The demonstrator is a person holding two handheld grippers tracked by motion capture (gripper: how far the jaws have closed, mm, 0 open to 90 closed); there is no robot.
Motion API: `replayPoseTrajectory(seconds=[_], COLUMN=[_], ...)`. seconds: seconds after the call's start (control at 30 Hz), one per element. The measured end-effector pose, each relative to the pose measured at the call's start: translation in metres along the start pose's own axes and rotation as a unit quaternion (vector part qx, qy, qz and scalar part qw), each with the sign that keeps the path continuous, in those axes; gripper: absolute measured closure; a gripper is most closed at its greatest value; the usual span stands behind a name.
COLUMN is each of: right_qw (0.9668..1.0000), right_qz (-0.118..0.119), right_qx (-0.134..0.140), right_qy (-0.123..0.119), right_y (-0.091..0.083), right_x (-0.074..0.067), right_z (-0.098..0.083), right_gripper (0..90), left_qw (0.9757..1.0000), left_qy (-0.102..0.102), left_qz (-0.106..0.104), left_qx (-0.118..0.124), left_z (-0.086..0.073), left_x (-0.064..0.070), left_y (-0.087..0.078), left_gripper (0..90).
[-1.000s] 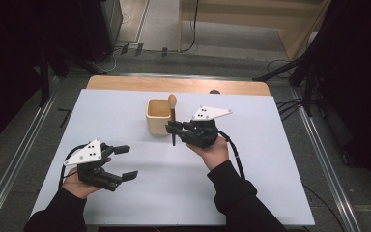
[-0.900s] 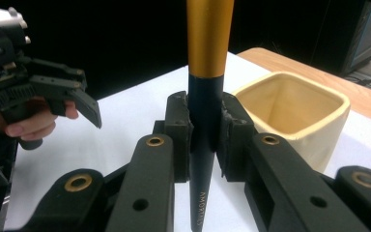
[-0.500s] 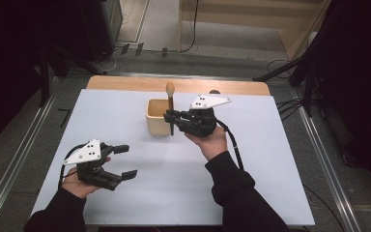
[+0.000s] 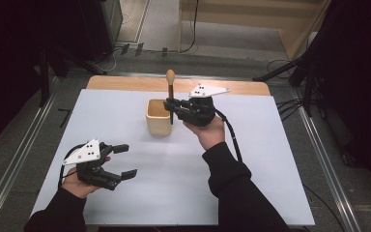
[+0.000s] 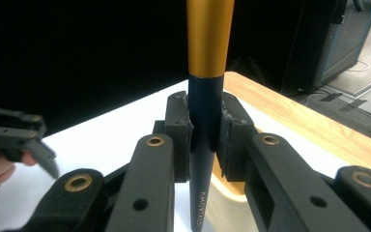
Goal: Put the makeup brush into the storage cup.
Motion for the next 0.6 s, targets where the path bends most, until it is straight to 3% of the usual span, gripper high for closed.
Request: replayPoseTrajectory(seconds=[0.6], right_qw=[0.9996], right_qz=[-0.024], right_qx=[0.008], right_qy=[0.009], right_y=[0.027], right_x=[0.018], right_z=[0.018], right_gripper=[78.3], left_qw=[1.0], left_qy=[0.0], left_qz=[0.001], left_qx=[0.003], left_z=[0.0], left_x=[0.001], left_y=[-0.002], left_gripper=[14.2])
Point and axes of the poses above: each handheld gripper's, and its own axes: y roughly forward along the jaws, z roughly out of its top, x roughly to its right, the point moved 6 cm from there along y, roughly forward along the jaws, and after that the axes turned 3 degrees about z, right-handed, at the moved point
